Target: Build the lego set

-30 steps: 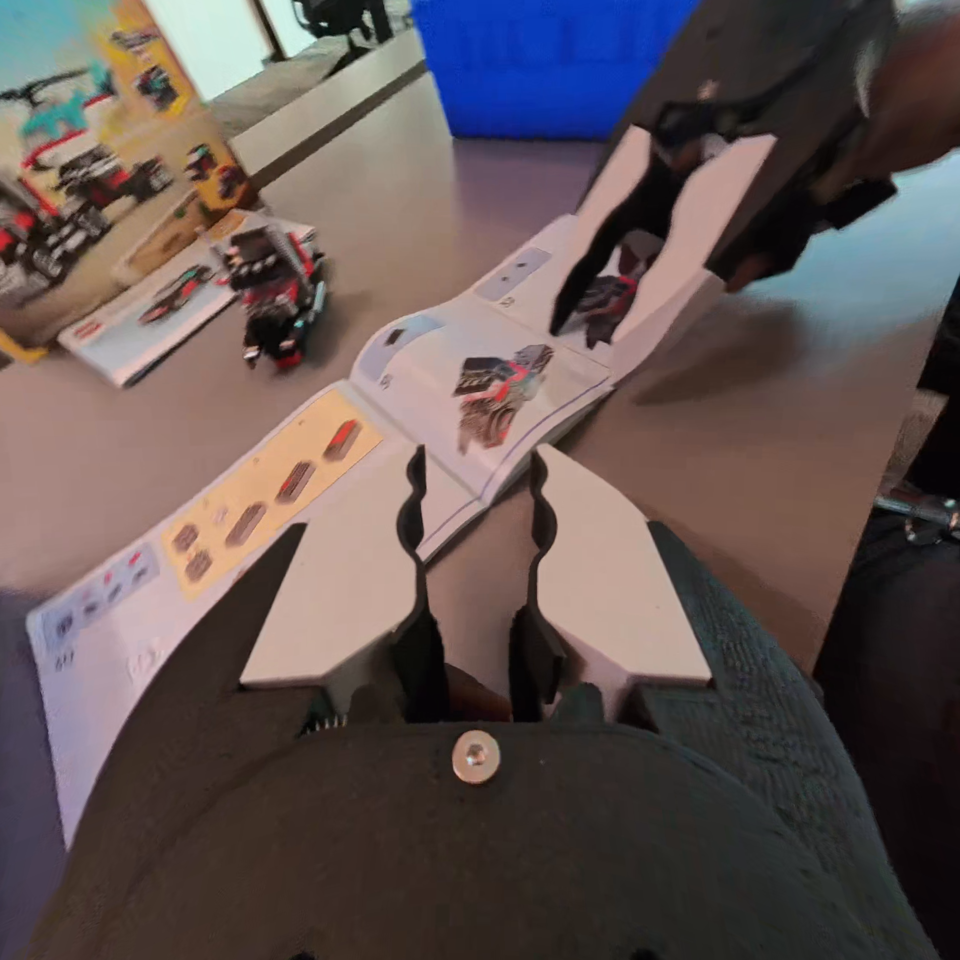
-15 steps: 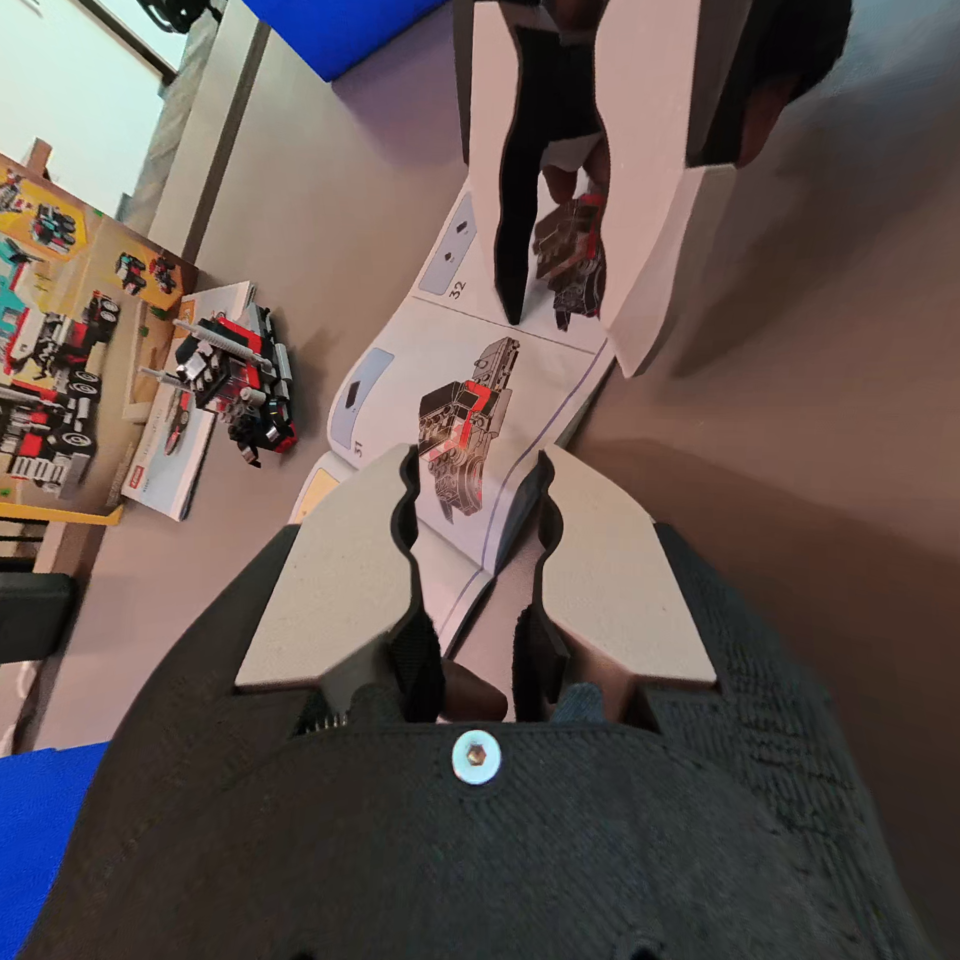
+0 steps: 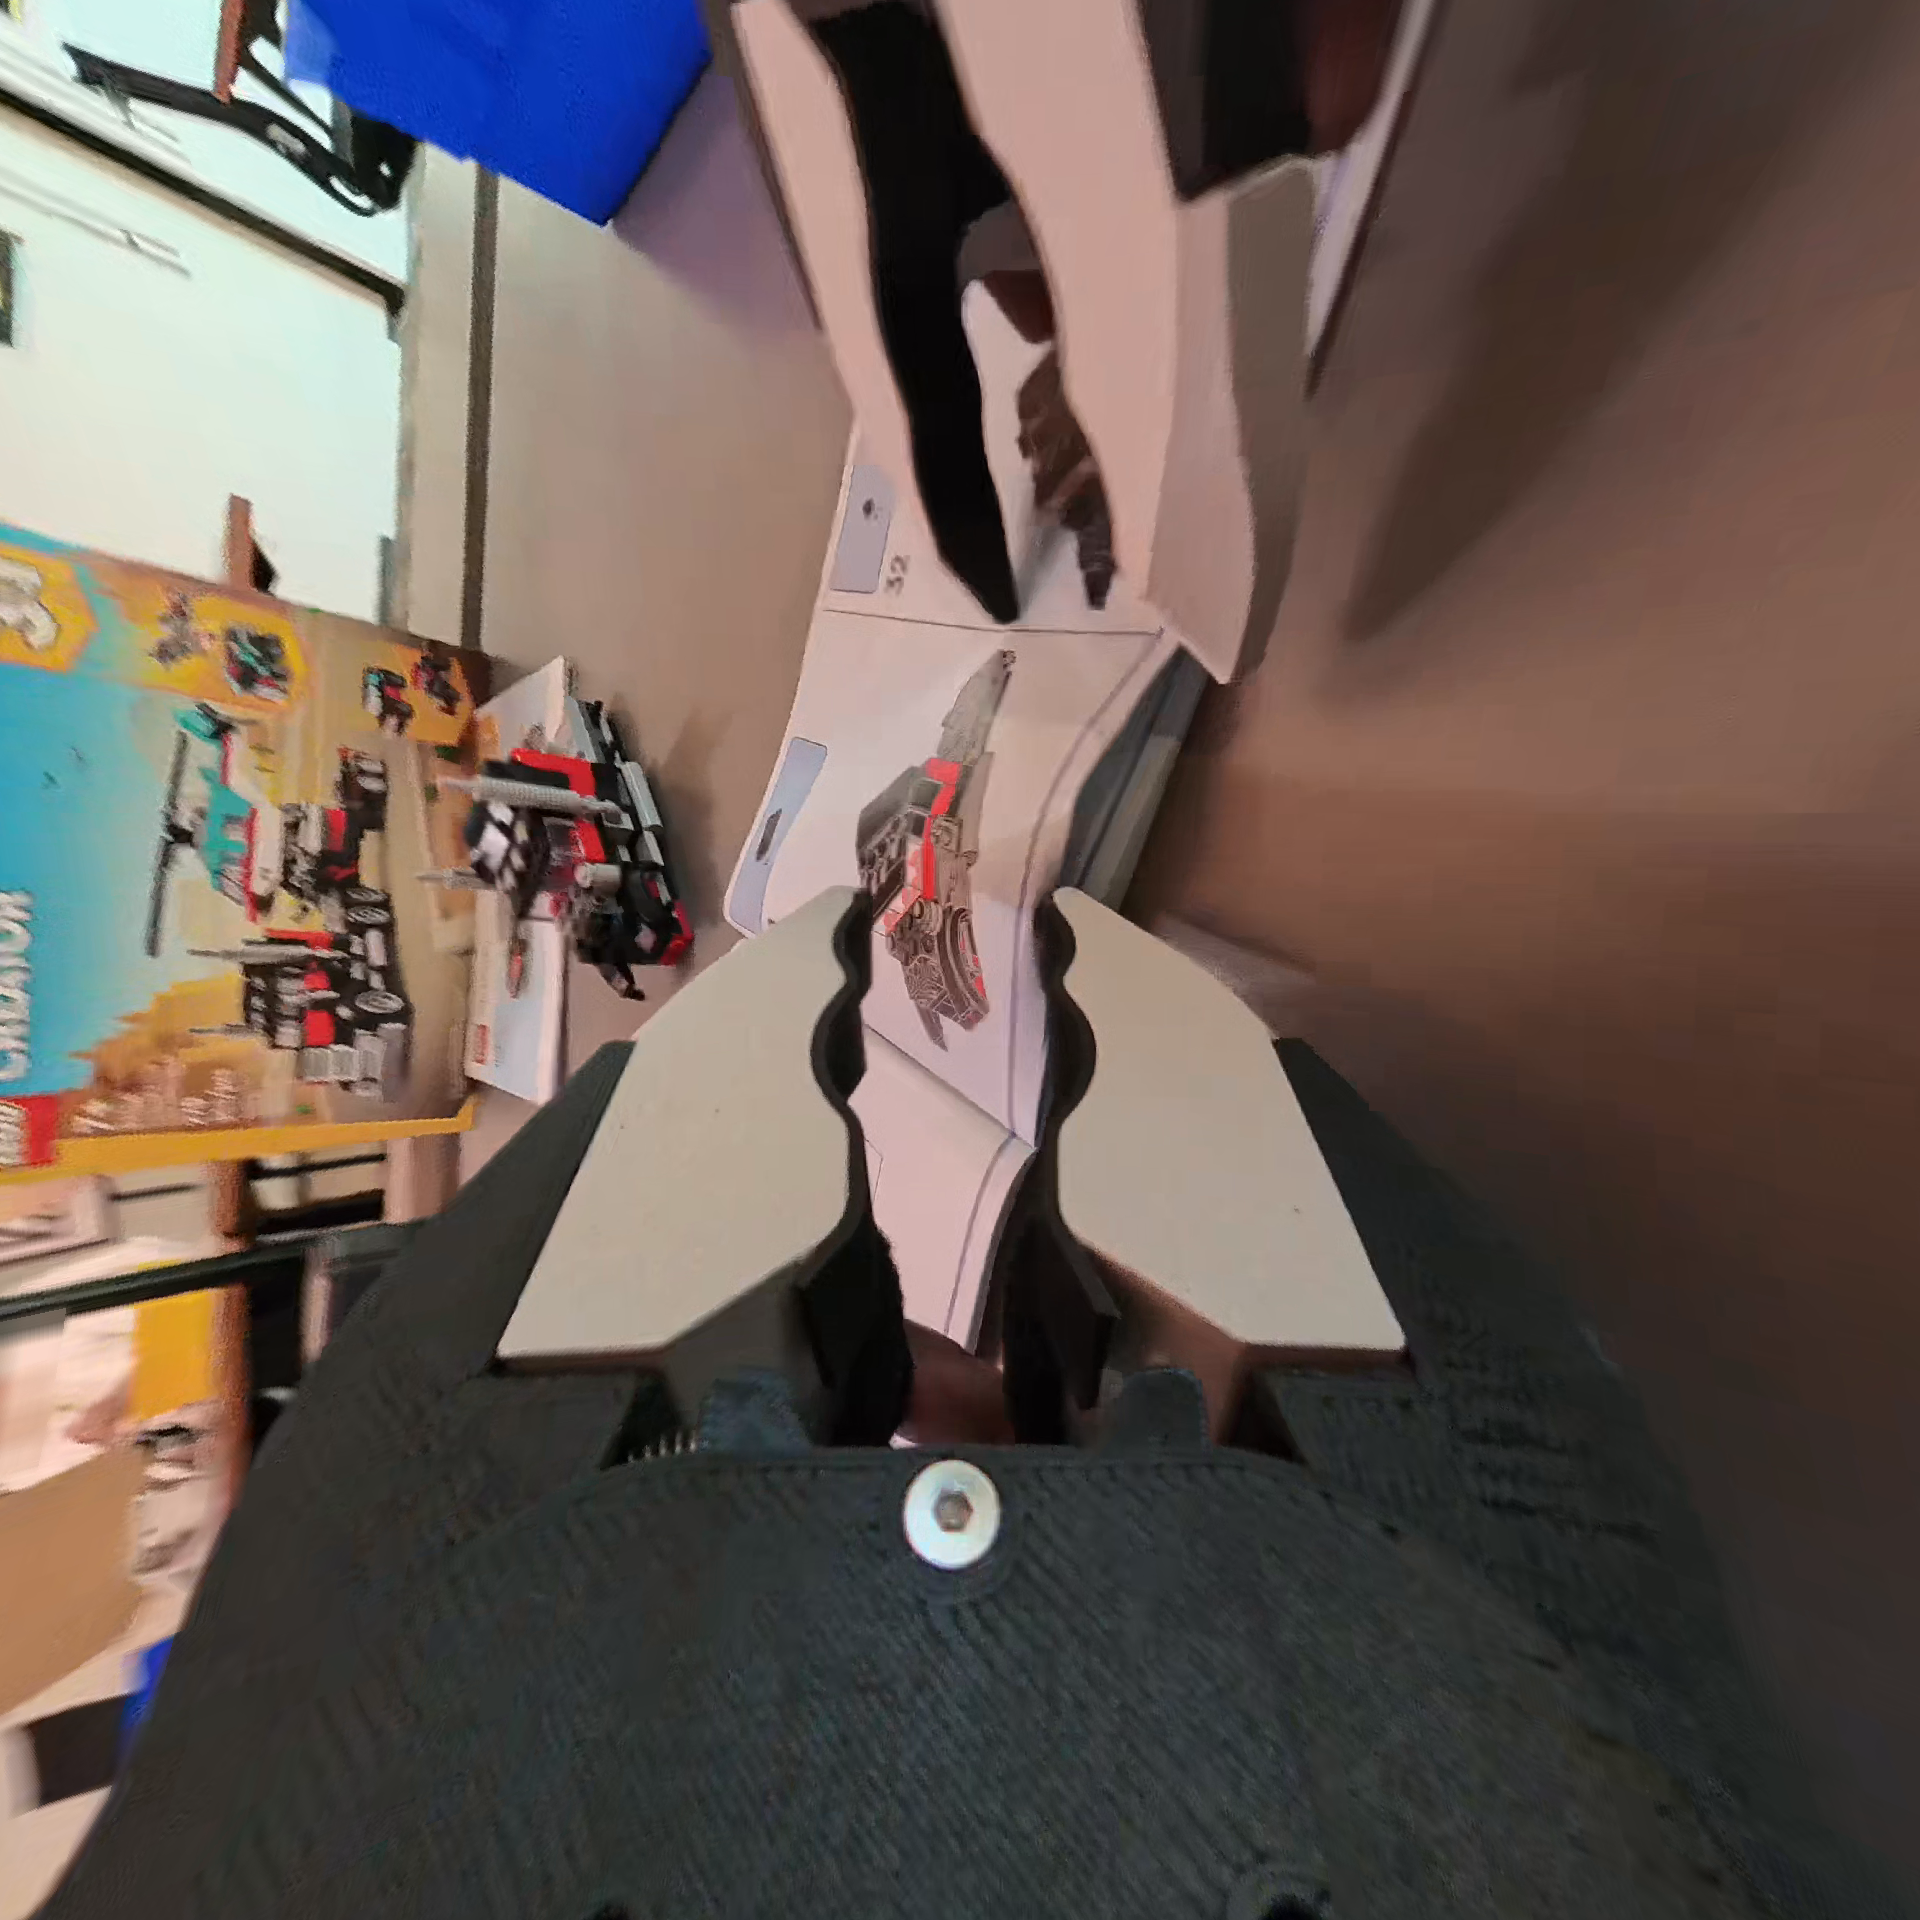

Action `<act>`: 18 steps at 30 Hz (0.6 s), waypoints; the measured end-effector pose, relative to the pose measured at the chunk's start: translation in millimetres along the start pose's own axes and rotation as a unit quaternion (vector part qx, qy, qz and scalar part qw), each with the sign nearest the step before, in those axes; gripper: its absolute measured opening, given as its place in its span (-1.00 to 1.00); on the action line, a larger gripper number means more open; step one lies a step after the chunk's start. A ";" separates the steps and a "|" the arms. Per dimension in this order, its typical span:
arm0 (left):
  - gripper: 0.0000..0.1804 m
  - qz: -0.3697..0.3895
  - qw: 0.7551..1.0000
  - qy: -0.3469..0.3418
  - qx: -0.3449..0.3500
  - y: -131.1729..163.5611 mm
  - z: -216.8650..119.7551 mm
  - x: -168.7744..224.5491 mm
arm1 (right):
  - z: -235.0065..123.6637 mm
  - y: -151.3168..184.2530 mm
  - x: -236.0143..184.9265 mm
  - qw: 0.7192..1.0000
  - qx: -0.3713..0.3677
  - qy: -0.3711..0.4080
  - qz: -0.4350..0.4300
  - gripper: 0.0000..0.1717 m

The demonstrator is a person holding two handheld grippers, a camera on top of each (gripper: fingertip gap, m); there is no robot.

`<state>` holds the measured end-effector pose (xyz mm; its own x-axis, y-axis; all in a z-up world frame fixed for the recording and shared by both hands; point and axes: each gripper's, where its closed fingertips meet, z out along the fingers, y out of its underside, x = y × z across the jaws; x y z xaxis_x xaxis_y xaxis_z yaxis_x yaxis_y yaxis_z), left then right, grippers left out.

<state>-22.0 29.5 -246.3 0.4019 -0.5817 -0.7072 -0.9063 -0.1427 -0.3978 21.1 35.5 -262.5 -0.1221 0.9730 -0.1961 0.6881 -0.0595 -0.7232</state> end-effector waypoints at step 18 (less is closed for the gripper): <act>-1.00 -0.428 0.892 0.056 0.135 -4.6 -10.9 -14.7 | -66.1 -34.6 -5.5 0.965 0.127 0.177 -0.146 -0.27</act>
<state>-25.1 30.0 -227.7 0.9023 -0.4307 -0.0195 -0.2030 -0.3844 -0.9006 45.3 46.9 -192.7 -0.0016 0.9691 0.2468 0.4588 0.2200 -0.8609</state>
